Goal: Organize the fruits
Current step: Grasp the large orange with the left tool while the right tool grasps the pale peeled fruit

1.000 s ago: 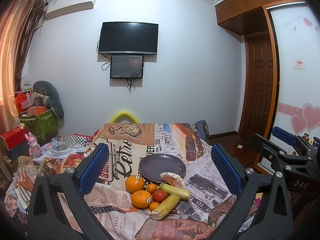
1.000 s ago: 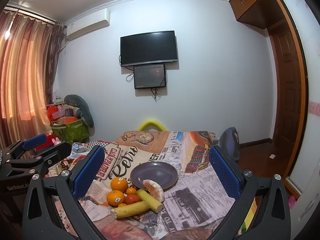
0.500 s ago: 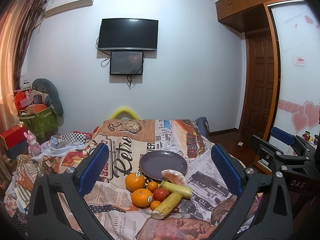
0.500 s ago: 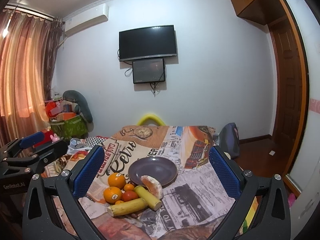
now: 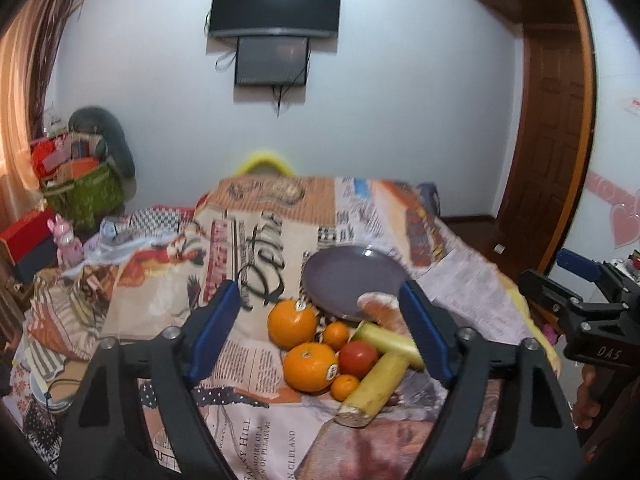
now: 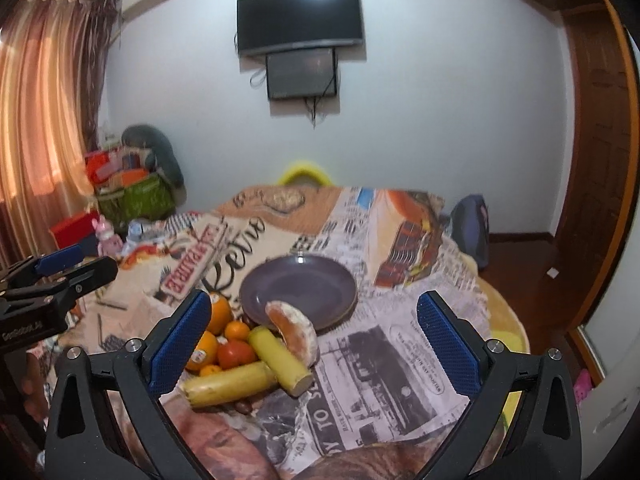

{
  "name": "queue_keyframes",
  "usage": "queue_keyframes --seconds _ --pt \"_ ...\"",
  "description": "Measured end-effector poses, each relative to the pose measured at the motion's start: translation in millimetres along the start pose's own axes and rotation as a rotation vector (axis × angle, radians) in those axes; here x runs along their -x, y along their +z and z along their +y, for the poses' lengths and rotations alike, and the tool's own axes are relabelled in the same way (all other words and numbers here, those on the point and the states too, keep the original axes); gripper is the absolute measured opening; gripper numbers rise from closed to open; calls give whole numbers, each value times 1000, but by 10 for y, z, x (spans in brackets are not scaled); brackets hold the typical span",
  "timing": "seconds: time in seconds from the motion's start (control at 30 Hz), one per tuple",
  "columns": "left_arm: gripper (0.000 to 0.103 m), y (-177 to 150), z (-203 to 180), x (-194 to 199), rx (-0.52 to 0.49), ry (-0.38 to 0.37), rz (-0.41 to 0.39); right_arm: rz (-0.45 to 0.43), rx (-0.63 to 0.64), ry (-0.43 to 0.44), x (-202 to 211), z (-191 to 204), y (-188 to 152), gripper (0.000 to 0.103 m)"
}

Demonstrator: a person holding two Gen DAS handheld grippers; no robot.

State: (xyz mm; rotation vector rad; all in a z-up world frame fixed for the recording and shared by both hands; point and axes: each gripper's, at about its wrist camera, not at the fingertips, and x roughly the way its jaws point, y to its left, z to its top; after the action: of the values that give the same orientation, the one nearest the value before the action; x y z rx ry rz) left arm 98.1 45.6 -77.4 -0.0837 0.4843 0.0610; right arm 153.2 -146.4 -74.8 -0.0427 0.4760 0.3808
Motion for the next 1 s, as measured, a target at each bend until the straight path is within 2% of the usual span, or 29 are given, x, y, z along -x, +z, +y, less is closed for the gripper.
queue_keyframes --seconds 0.13,0.2,0.33,0.4,0.63,0.8,1.0 --pt "68 -89 139 -332 26 6 90 71 11 21 -257 -31 -45 93" --pt "67 -123 199 -471 36 17 122 108 11 31 -404 -57 -70 86" --pt "65 -157 312 -718 50 25 175 169 22 53 -689 -88 -124 80" --pt "65 -175 364 -853 53 26 199 198 30 63 -819 -97 -151 72" --pt "65 -235 434 -1329 69 -15 306 289 14 105 -1288 -136 -218 70" --pt "65 -291 380 -1591 47 -27 354 365 -4 142 -1593 -144 -326 63" --pt "65 -356 348 -1856 38 -43 404 426 -16 179 -1769 -137 -425 61"
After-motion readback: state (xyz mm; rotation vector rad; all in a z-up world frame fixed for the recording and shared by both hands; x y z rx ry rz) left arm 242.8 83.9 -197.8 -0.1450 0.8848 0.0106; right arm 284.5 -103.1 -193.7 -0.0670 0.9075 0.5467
